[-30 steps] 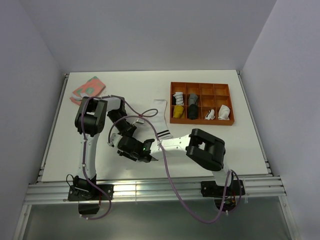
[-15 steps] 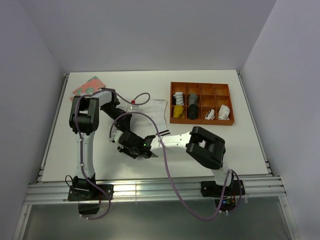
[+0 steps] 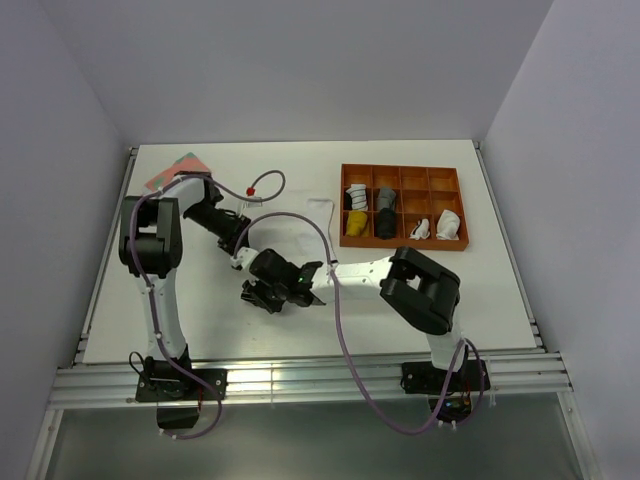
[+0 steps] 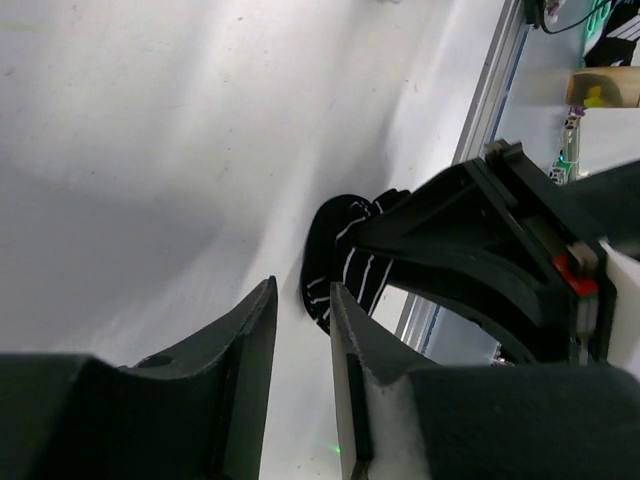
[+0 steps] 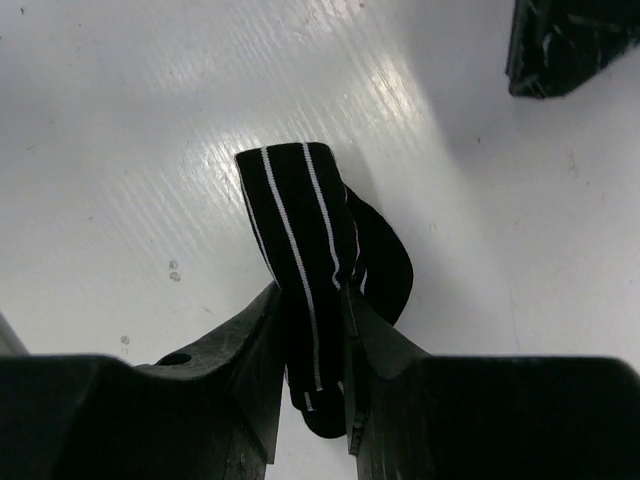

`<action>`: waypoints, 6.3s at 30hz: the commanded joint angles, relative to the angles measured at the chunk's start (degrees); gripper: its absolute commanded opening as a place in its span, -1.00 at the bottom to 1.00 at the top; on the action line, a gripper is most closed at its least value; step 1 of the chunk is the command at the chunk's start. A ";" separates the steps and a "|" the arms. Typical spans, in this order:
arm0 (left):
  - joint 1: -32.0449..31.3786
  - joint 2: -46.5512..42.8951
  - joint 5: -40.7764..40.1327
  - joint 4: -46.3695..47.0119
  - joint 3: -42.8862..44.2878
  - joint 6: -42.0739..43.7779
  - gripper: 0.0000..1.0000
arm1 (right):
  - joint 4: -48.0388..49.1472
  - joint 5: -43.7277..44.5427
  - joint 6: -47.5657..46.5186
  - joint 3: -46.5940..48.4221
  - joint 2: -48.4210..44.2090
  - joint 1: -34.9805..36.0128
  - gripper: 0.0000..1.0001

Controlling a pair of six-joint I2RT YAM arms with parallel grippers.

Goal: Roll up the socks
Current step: Pick up the sock at the center of the board, then place the sock in the storage box, then roll the sock at the center of the board.

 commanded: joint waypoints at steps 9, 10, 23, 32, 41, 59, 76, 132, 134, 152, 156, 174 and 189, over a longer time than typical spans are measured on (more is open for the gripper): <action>7.08 -6.09 10.18 -1.30 0.86 -0.94 -0.46 | -4.18 -4.02 8.14 -4.43 -6.69 -4.35 -1.00; 7.43 -7.22 10.26 -1.21 0.69 -0.51 -0.46 | -4.10 -4.45 8.67 -4.69 -7.21 -4.87 -1.00; 9.54 -14.70 12.46 1.69 -2.74 -1.91 -0.49 | -6.03 -3.76 12.36 -5.14 -17.75 -12.52 -1.00; 9.98 -15.76 15.54 -0.16 -0.37 -1.38 -0.49 | -16.47 7.40 15.00 2.58 -23.74 -24.81 -1.00; 10.07 -15.23 18.00 -1.21 1.56 -0.76 -0.47 | -30.01 27.77 14.57 15.77 -17.95 -43.35 -1.00; 10.07 -15.06 18.26 -1.21 2.54 -1.29 -0.47 | -31.52 47.57 7.97 22.98 1.74 -51.46 -1.00; 10.07 -12.77 18.09 -1.21 2.80 -0.94 -0.47 | -32.40 39.86 7.08 27.30 10.18 -52.60 -1.00; 7.87 -13.47 16.86 0.45 2.62 -4.80 -0.46 | -42.06 9.78 12.28 29.14 7.02 -60.25 0.06; 7.52 -13.56 16.60 1.59 2.27 -5.77 -0.46 | -42.33 10.92 12.45 30.10 5.62 -60.25 0.07; -4.67 -28.31 -6.32 33.48 -16.86 -22.64 -0.30 | -37.33 9.87 15.35 20.19 -16.52 -59.11 0.07; -11.01 -35.61 -15.29 46.67 -24.17 -27.56 -0.21 | -32.93 7.68 16.67 12.02 -25.21 -58.32 0.07; -45.03 -29.75 -49.59 76.66 -33.16 -33.37 0.11 | -28.53 7.76 20.28 -5.74 -45.54 -55.68 0.07; -48.99 -20.16 -52.49 74.46 -27.96 -33.29 0.07 | -28.97 8.55 18.87 -8.47 -47.29 -55.68 0.07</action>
